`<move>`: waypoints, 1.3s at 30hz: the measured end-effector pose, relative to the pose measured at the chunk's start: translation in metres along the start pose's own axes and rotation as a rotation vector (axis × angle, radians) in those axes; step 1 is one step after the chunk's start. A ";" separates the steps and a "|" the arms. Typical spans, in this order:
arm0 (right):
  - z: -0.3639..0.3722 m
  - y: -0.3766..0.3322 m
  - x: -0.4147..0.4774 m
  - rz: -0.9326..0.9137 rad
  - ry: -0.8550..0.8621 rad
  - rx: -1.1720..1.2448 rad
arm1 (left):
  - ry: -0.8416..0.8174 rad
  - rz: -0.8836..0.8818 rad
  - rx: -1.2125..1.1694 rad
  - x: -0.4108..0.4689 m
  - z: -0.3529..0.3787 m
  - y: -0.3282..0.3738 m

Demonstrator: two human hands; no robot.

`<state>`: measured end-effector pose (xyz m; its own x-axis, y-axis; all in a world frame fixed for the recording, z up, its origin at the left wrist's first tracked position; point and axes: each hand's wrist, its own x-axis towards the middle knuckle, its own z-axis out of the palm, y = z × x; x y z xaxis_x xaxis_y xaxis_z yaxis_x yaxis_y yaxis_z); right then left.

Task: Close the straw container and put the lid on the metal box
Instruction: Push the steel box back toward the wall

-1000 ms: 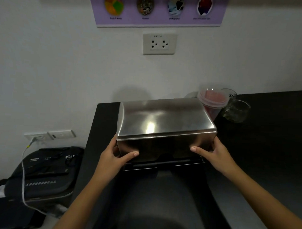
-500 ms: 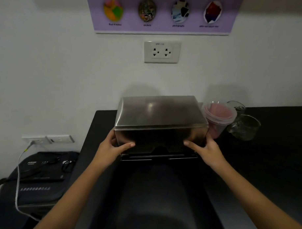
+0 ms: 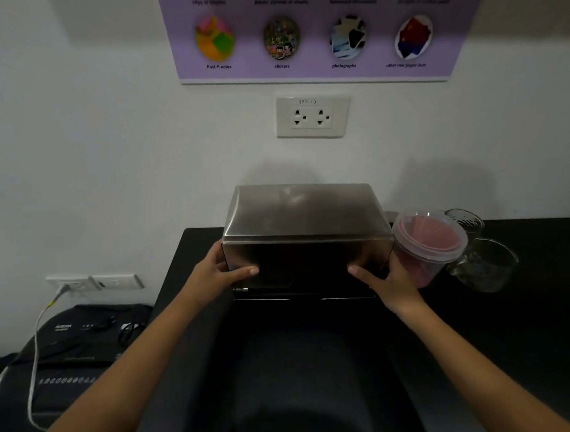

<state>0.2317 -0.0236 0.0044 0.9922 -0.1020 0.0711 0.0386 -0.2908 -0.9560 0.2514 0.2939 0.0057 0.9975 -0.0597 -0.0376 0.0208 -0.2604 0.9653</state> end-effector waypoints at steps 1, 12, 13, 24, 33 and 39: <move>0.000 0.000 0.002 0.004 0.000 -0.002 | -0.007 -0.002 -0.004 0.003 -0.001 0.000; 0.002 -0.008 0.009 0.033 -0.028 0.002 | -0.029 0.010 -0.037 0.019 -0.001 -0.005; 0.003 -0.008 0.010 0.030 -0.033 0.007 | -0.032 0.013 -0.038 0.020 -0.001 -0.005; 0.006 -0.008 0.025 -0.002 -0.061 0.040 | -0.045 0.017 -0.032 0.035 -0.001 -0.001; 0.007 -0.003 0.036 0.014 -0.050 0.033 | -0.045 0.032 -0.027 0.043 -0.001 -0.002; 0.005 -0.003 0.043 0.029 -0.067 0.025 | -0.046 0.008 -0.016 0.043 -0.001 0.000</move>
<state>0.2747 -0.0220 0.0085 0.9986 -0.0463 0.0246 0.0115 -0.2648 -0.9642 0.2949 0.2922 0.0045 0.9935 -0.1058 -0.0413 0.0142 -0.2444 0.9696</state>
